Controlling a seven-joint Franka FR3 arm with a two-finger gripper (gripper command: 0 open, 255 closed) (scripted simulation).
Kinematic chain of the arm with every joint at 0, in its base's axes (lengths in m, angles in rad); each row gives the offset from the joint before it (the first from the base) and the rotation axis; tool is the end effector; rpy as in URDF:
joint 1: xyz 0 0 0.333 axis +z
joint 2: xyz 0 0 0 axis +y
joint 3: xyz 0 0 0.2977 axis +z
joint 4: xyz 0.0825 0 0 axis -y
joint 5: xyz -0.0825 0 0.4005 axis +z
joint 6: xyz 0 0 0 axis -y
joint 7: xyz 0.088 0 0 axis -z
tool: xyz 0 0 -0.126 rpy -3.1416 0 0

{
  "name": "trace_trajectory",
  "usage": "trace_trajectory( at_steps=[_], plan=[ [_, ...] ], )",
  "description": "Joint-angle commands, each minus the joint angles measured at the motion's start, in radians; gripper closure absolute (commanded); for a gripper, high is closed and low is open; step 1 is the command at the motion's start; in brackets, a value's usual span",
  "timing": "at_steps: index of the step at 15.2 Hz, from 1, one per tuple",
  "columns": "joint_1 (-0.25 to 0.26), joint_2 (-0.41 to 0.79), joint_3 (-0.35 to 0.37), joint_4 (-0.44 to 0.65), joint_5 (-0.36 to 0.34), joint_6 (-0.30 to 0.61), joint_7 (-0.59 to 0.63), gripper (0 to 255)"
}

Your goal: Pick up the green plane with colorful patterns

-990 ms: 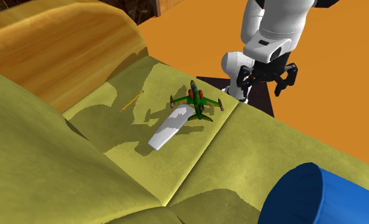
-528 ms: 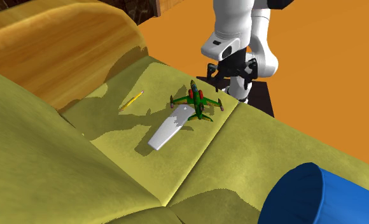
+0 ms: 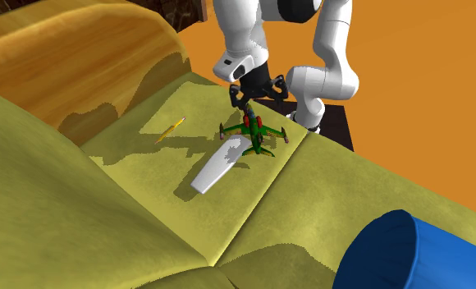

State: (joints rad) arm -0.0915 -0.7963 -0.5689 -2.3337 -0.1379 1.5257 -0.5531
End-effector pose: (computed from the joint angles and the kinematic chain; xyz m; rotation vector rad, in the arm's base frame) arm 0.2560 -0.2547 0.5183 -2.8697 -0.0872 -0.0701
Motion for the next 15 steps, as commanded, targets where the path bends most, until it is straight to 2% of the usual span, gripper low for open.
trace_trajectory(
  at_steps=[1, 9, 11, 12, 15],
  plan=[
    [0.001, 0.029, -0.064, 0.027, -0.021, -0.009, -0.061, 0],
    [-0.01, 0.029, -0.106, -0.068, -0.05, 0.085, -0.085, 0],
    [-0.01, 0.029, -0.106, -0.068, -0.05, 0.085, -0.084, 0],
    [-0.01, 0.028, -0.106, -0.069, -0.051, 0.084, -0.084, 255],
    [-0.01, 0.029, -0.106, -0.067, -0.05, 0.083, -0.084, 255]
  ],
)
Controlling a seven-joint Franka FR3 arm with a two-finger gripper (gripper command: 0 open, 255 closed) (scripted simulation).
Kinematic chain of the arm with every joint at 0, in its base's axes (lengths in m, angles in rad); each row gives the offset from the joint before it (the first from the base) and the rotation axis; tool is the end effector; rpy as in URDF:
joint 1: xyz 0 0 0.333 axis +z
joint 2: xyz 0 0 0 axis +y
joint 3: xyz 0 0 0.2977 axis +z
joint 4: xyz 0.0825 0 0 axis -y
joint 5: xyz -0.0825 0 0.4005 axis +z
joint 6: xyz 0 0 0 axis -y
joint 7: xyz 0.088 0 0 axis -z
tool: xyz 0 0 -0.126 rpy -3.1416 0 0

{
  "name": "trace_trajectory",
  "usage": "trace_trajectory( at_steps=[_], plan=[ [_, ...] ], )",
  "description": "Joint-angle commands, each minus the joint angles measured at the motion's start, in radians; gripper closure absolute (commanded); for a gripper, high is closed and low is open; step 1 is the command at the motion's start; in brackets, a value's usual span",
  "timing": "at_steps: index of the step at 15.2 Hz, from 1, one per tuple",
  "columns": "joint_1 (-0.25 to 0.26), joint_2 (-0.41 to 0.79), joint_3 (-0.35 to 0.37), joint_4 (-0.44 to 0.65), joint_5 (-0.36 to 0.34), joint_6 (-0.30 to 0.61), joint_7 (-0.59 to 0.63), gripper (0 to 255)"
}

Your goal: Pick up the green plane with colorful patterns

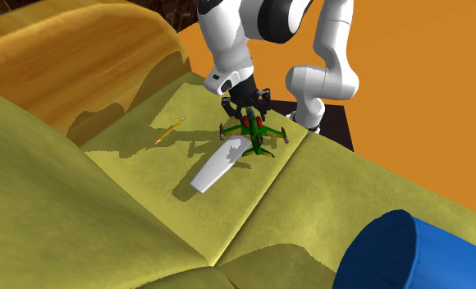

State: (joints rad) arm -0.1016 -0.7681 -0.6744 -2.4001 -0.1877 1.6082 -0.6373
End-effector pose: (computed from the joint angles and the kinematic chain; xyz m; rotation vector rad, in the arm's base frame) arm 0.2434 -0.2860 0.4675 -2.8476 -0.0951 -0.0621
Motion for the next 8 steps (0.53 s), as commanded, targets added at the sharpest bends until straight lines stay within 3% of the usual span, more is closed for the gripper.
trace_trajectory(
  at_steps=[1, 8],
  plan=[
    [0.0, 0.001, 0.0, -0.001, 0.0, 0.001, 0.0, 255],
    [0.003, 0.001, 0.008, 0.024, 0.006, -0.023, 0.003, 255]
  ],
)
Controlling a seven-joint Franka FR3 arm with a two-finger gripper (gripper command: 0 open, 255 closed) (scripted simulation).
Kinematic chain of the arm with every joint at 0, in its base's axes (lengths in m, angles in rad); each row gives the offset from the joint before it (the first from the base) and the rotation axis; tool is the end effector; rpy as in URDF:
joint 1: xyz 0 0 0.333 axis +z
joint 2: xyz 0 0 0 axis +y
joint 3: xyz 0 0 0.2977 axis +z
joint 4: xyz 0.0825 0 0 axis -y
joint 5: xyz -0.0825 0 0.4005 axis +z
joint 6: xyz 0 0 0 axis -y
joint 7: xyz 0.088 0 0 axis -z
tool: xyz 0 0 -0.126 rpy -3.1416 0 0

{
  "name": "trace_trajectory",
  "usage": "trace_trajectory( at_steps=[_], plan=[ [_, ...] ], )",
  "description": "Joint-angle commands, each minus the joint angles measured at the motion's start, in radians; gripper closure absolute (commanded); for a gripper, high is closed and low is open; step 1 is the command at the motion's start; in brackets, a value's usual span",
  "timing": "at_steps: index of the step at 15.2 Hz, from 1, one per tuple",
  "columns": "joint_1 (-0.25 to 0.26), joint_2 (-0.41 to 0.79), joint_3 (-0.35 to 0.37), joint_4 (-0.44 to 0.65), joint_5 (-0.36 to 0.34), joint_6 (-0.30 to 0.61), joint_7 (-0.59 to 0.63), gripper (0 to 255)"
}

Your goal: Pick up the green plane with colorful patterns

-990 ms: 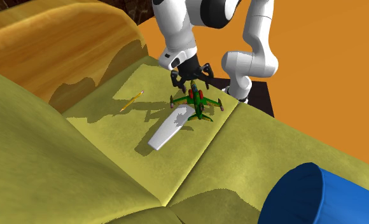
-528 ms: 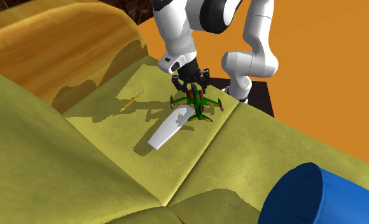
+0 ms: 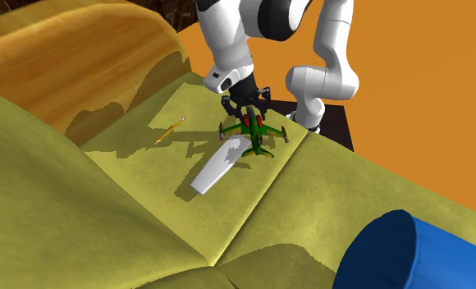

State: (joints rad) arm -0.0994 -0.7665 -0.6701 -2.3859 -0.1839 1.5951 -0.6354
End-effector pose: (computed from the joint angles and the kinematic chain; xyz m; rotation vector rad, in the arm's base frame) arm 0.2437 -0.2862 0.4732 -2.8476 -0.0952 -0.0612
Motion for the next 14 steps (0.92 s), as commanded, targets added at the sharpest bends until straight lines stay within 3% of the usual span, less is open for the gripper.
trace_trajectory(
  at_steps=[1, 14],
  plan=[
    [0.002, 0.0, 0.008, 0.022, 0.006, -0.022, 0.003, 255],
    [0.024, 0.023, 0.049, 0.193, 0.046, -0.17, 0.023, 255]
  ],
)
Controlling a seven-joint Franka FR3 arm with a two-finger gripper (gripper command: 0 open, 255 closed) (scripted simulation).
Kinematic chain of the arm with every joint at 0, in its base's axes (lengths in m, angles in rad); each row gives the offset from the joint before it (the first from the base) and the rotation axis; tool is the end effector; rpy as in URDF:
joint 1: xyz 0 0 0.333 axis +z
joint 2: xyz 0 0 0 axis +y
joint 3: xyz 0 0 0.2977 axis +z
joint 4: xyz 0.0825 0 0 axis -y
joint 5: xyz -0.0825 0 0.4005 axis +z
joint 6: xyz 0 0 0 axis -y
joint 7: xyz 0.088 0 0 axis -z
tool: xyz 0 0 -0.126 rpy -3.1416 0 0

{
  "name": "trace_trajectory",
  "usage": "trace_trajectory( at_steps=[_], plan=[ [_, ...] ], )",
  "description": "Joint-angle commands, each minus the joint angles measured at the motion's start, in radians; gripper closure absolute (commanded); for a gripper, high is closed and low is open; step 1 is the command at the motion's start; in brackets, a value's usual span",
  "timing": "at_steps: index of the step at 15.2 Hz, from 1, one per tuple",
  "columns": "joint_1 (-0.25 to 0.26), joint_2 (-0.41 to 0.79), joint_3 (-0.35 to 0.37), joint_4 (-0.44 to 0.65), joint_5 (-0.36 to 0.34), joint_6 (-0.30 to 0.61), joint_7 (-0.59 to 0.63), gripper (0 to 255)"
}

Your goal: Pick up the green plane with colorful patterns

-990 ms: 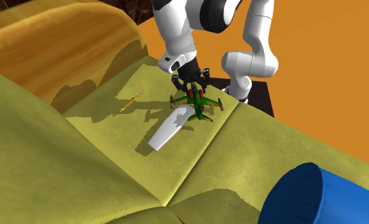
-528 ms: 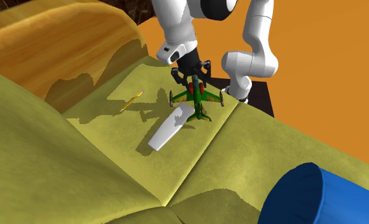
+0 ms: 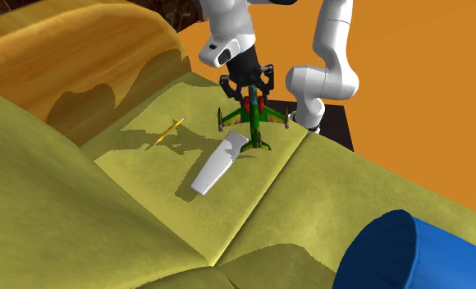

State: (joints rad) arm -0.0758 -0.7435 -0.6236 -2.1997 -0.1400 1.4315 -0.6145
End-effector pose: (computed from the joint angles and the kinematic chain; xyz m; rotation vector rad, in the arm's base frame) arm 0.2434 -0.2867 0.5464 -2.8478 -0.0955 -0.0610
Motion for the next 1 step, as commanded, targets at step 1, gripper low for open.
trace_trajectory(
  at_steps=[1],
  plan=[
    [0.001, 0.001, 0.002, 0.007, 0.002, -0.006, 0.002, 255]
  ],
)
